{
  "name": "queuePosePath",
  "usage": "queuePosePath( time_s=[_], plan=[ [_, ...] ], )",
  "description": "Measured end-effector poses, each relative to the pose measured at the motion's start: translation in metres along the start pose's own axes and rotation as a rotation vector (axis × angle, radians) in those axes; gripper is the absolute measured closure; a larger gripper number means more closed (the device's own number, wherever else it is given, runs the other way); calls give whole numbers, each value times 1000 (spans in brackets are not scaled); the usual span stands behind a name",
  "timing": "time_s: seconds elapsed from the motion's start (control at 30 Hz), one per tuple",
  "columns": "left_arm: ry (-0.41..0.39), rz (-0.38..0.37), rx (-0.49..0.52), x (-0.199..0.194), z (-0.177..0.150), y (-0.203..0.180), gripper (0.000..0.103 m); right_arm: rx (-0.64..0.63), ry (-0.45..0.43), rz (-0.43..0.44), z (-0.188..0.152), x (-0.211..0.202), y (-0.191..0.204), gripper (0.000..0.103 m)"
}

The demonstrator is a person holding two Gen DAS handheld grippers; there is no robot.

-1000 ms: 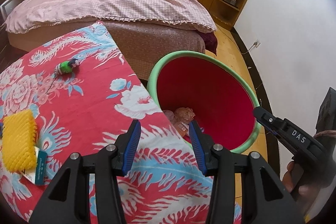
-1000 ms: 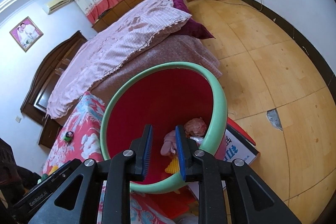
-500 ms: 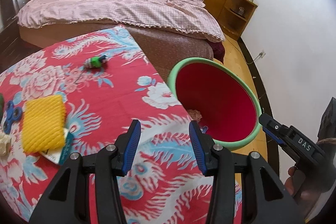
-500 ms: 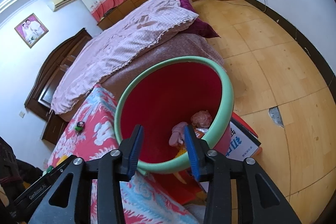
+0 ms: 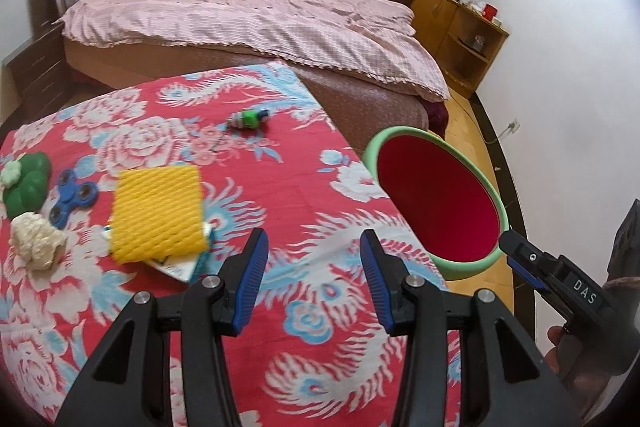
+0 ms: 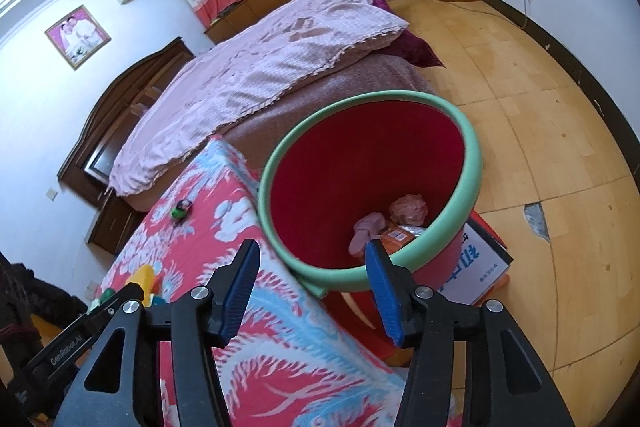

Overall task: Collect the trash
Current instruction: 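Withdraw both open tools from the bucket toward the bed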

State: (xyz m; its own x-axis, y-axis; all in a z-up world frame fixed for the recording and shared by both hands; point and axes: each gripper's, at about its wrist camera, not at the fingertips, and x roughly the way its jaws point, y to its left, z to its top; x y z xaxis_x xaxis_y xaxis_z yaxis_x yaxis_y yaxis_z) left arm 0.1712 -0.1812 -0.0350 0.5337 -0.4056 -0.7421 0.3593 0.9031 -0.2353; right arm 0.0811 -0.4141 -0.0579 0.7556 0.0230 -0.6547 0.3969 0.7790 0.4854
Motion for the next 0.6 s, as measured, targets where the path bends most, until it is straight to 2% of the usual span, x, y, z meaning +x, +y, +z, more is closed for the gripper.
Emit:
queuePosePath(
  time_s=[0.6],
  plan=[
    [-59,111,-118,-40,-12,75,55,-72,37,26,-22,2,41,45]
  ],
)
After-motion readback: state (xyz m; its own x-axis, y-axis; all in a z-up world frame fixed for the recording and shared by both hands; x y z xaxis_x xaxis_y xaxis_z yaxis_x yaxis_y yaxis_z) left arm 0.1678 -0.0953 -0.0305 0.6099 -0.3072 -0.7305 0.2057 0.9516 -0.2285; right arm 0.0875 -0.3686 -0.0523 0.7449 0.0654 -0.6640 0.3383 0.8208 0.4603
